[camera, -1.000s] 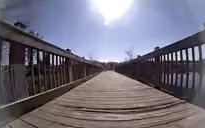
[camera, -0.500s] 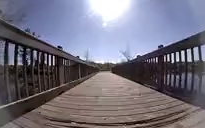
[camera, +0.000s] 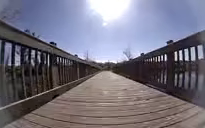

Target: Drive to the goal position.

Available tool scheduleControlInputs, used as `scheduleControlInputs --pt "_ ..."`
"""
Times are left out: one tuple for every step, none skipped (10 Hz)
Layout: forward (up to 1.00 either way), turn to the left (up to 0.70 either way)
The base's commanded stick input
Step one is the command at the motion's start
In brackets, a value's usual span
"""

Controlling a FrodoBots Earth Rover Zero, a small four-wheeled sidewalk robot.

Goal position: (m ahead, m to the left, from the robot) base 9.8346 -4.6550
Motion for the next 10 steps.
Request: scheduleControlInputs --pt "0.7 -0.22" --pt "0.7 -0.28" --pt "0.7 -0.34" --pt "0.7 -0.28" --pt "0.7 -0.19" --pt "0.7 -0.1" --pt "0.7 -0.01" --pt "0.7 0.0" --pt "0.7 0.0" --pt "0.7 0.0"
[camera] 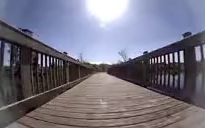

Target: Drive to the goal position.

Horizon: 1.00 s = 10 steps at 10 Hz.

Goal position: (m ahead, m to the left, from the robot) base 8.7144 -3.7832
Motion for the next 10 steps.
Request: scheduleControlInputs --pt "0.7 0.0" --pt "0.7 0.0" --pt "0.7 0.0" --pt "0.7 0.0" --pt "0.7 0.0" --pt "0.7 0.0" --pt "0.7 0.0" --pt "0.7 0.0" --pt "0.7 0.0" --pt "0.7 0.0"
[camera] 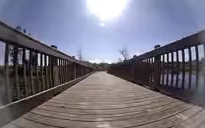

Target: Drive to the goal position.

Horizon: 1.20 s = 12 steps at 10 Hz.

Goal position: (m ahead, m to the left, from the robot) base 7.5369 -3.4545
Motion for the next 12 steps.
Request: scheduleControlInputs --pt "0.7 0.0" --pt "0.7 0.0" --pt "0.7 0.0" --pt "0.7 0.0" --pt "0.7 0.0" --pt "0.7 0.0" --pt "0.7 0.0" --pt "0.7 0.0" --pt "0.7 0.0" --pt "0.7 0.0" --pt "0.7 0.0" --pt "0.7 0.0"
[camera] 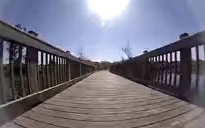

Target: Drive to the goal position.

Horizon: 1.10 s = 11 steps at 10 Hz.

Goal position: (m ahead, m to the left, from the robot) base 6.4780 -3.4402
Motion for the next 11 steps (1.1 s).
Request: scheduleControlInputs --pt "0.7 0.0" --pt "0.7 0.0" --pt "0.7 0.0" --pt "0.7 0.0" --pt "0.7 0.0" --pt "0.7 0.0" --pt "0.7 0.0" --pt "0.56 -0.14" --pt "0.42 -0.28" --pt "0.28 -0.42" --pt "0.13 -0.57"
